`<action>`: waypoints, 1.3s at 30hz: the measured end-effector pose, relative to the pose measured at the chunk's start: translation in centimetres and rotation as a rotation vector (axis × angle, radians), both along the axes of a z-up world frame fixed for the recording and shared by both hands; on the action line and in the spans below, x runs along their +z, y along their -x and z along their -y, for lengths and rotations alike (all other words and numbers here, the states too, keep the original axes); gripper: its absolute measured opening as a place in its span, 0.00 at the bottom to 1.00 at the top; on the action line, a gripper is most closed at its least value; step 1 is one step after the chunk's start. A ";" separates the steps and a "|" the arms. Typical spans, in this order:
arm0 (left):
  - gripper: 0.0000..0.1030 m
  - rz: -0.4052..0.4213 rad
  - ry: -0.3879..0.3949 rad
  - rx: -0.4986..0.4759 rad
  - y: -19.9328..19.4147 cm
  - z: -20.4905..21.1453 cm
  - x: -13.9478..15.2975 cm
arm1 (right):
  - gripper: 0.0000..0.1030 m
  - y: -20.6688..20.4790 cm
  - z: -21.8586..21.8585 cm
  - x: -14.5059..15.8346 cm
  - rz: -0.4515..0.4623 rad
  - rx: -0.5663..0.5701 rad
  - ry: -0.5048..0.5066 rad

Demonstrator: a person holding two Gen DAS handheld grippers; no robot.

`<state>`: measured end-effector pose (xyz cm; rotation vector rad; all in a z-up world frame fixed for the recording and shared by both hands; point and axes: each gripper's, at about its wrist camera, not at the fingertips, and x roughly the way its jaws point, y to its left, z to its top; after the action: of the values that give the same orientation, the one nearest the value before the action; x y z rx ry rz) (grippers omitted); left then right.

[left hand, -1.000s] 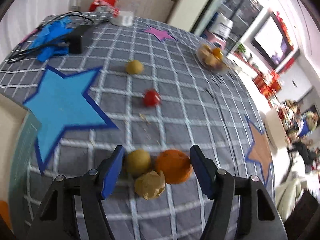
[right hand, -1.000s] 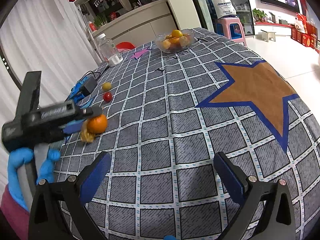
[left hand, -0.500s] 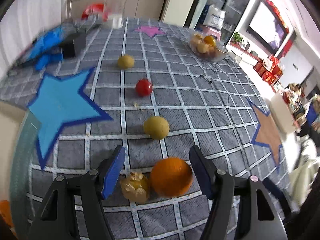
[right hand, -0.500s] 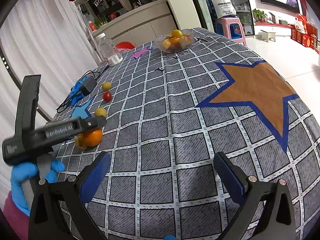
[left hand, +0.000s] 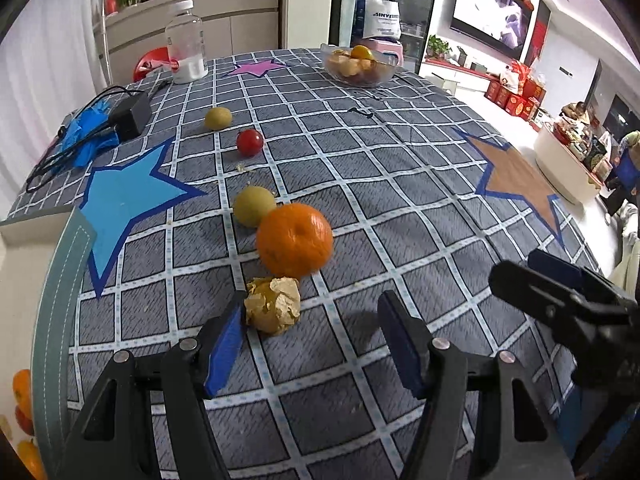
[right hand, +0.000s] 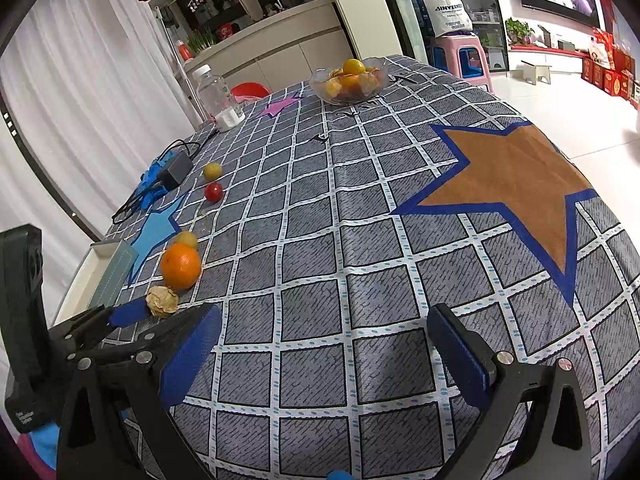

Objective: Organize fruits
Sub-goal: 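Grasp a husked physalis with the left gripper and lift it, then grasp a tangerine with the right gripper while the left holds the physalis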

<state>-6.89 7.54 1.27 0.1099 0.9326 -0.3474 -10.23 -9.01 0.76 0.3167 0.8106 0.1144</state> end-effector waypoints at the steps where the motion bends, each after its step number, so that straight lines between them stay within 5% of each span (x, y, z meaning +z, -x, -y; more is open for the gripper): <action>1: 0.67 0.002 -0.002 0.004 0.0 -0.1 0.0 | 1.00 0.0 0.0 0.0 0.000 0.000 0.000; 5: 0.54 0.016 -0.009 0.022 -0.2 -0.2 0.0 | 1.00 0.0 0.0 0.0 0.000 0.000 0.000; 8: 0.25 0.025 -0.030 0.022 -0.3 0.0 0.1 | 1.00 0.0 0.0 0.0 0.000 -0.001 0.001; 16: 0.24 0.041 -0.013 0.039 2.0 -1.8 0.0 | 1.00 -0.1 -0.1 0.0 -0.001 -0.001 0.005; 22: 0.25 0.105 -0.080 0.126 5.3 -4.6 -0.2 | 1.00 -0.2 -0.4 -0.1 -0.015 -0.003 0.043; 33: 0.25 0.148 -0.068 0.176 7.1 -6.4 -0.6 | 1.00 -0.9 -3.8 -1.0 -0.108 0.027 0.334; 39: 0.25 0.130 -0.019 0.177 7.0 -7.1 -0.6 | 1.00 -0.9 -4.1 -1.1 -0.107 0.036 0.347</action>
<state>-13.92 14.61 0.64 0.0656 0.8100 -0.1658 -9.37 -4.90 -0.30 -0.0195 0.9252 -0.0112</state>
